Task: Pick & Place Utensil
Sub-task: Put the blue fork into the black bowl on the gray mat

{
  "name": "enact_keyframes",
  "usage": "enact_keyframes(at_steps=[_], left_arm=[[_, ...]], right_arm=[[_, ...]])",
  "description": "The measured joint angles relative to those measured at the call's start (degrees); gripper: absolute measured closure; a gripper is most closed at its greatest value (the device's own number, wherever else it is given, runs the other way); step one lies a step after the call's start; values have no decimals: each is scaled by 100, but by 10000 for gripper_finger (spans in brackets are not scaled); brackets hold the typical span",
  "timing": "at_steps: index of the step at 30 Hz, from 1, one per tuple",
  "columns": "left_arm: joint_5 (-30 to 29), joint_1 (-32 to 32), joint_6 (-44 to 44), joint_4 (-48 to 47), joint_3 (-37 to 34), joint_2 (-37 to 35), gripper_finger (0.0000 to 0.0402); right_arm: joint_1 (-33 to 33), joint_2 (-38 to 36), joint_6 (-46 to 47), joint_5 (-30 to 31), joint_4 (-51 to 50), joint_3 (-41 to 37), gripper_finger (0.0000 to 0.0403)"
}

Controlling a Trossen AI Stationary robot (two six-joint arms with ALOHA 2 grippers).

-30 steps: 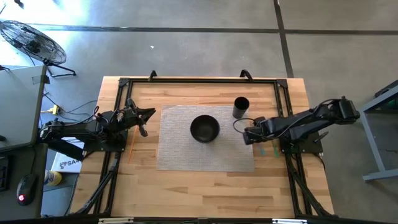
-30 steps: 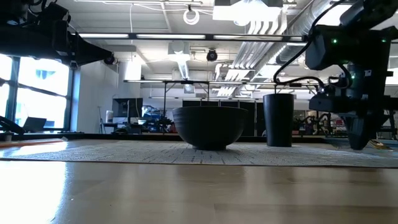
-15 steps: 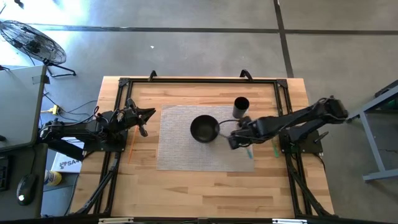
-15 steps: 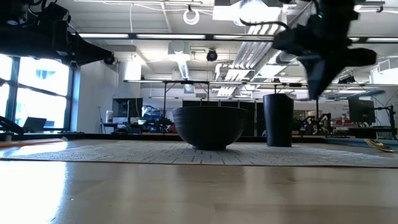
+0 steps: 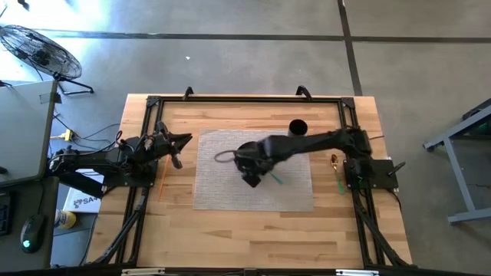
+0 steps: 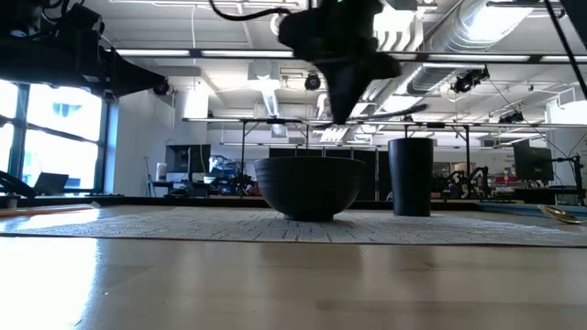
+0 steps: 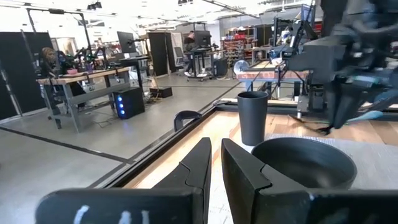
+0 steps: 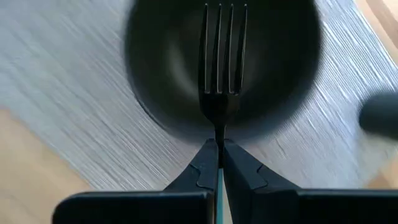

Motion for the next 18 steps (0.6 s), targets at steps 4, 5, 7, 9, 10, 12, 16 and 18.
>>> enact_keyframes(at_steps=[4, 5, 7, 9, 10, 12, 16, 18], left_arm=[[188, -2, -6, -18, 0, -2, 366], [210, -2, -6, -16, 0, -2, 366], [212, -2, -6, -18, 0, -1, 366], [207, -2, -4, -17, 0, -2, 366], [207, -1, 1, -16, 0, -2, 366], [207, -2, 18, -18, 0, 1, 366], [205, -2, 18, -16, 0, 1, 366], [205, 0, 20, -16, 0, -1, 366]], right_arm=[[-377, 384, -711, -429, -8, 385, 399], [-461, 426, -843, -555, 1, 403, 399], [-615, 487, -1064, -824, 6, 415, 399], [-757, 499, -1224, -1098, 22, 355, 399], [-823, 499, -1292, -1225, 75, 301, 398], [-942, 500, -1387, -1409, 224, 188, 398], [-1089, 503, -1503, -1677, 628, -49, 398], [-1121, 505, -1495, -1783, 880, -204, 398]])
